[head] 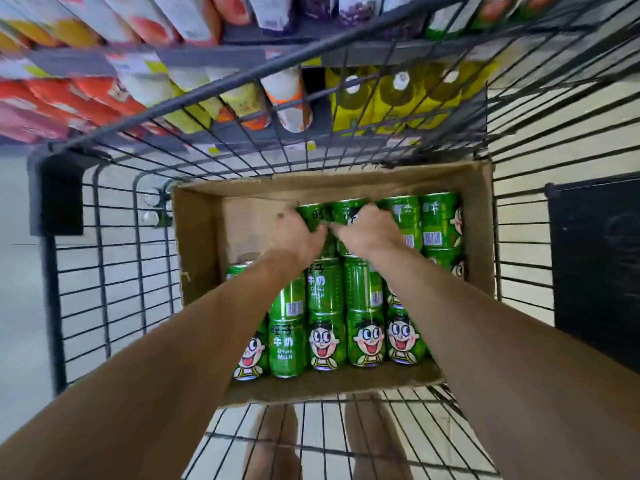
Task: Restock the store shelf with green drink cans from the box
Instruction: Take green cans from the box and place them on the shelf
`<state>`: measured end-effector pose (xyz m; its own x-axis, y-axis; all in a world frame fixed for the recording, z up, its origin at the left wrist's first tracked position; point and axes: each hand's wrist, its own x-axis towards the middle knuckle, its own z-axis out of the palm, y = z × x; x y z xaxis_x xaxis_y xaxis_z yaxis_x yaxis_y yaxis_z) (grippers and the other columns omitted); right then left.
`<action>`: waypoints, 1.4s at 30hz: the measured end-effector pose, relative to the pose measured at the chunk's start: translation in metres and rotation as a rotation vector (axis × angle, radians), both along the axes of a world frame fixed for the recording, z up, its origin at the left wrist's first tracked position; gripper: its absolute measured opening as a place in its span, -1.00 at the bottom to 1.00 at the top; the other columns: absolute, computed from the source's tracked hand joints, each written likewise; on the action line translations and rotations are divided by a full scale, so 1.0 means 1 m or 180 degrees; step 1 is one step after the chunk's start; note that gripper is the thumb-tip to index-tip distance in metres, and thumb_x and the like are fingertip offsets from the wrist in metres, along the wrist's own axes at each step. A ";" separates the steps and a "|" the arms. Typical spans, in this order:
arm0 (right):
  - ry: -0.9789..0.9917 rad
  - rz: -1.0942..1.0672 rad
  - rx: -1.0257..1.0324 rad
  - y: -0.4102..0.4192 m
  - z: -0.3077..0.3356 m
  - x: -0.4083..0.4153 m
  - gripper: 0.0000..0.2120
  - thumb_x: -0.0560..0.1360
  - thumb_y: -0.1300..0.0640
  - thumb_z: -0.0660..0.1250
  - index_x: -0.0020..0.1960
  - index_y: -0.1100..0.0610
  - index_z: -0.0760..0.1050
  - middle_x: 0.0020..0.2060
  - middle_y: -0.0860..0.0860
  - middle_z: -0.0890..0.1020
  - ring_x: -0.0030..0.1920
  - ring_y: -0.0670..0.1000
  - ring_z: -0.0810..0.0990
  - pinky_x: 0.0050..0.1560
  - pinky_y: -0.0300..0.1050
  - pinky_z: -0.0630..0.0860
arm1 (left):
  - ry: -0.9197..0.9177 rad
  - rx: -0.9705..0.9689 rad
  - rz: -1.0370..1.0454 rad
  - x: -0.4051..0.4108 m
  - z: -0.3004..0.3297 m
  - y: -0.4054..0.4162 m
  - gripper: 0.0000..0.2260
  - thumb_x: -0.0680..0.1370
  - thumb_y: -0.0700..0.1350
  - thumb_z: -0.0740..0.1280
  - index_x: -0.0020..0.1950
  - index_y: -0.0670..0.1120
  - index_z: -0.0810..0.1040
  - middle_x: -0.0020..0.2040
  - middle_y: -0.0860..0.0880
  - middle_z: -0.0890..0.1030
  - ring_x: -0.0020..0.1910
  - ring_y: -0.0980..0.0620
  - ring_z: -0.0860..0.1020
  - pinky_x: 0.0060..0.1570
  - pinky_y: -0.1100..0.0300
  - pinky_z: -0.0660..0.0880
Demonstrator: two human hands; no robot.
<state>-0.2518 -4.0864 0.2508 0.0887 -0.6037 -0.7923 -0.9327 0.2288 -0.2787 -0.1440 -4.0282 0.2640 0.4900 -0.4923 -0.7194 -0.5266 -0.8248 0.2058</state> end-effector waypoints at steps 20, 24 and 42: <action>-0.0459 0.0372 -0.0662 0.006 0.104 0.011 -0.33 0.34 -0.13 0.54 0.29 0.15 0.38 0.09 0.17 0.61 0.15 0.20 0.57 0.10 0.01 0.53 | 0.0237 -0.0843 0.0869 0.022 0.096 0.043 -0.38 0.36 0.05 0.53 0.32 -0.09 0.36 0.07 -0.02 0.54 -0.16 0.05 0.54 -0.11 0.25 0.50; -0.0745 0.0499 -0.0768 0.017 0.162 0.022 -0.29 0.34 -0.11 0.55 0.35 0.12 0.35 0.14 0.17 0.60 0.19 0.19 0.56 0.09 -0.03 0.48 | 0.0323 -0.1260 0.1130 0.032 0.148 0.073 -0.35 0.32 0.04 0.55 0.31 -0.07 0.36 0.01 0.04 0.56 -0.03 0.03 0.55 -0.03 0.23 0.47; -0.1918 0.0911 -0.1908 0.227 0.416 0.186 -0.31 0.40 -0.13 0.50 0.42 0.04 0.32 0.09 -0.05 0.57 0.19 0.04 0.52 -0.08 -0.18 0.34 | -0.0005 -0.3054 0.1320 0.224 0.386 0.290 -0.41 0.32 -0.11 0.60 0.26 -0.09 0.40 -0.02 0.10 0.58 -0.08 0.20 0.59 -0.22 0.49 0.47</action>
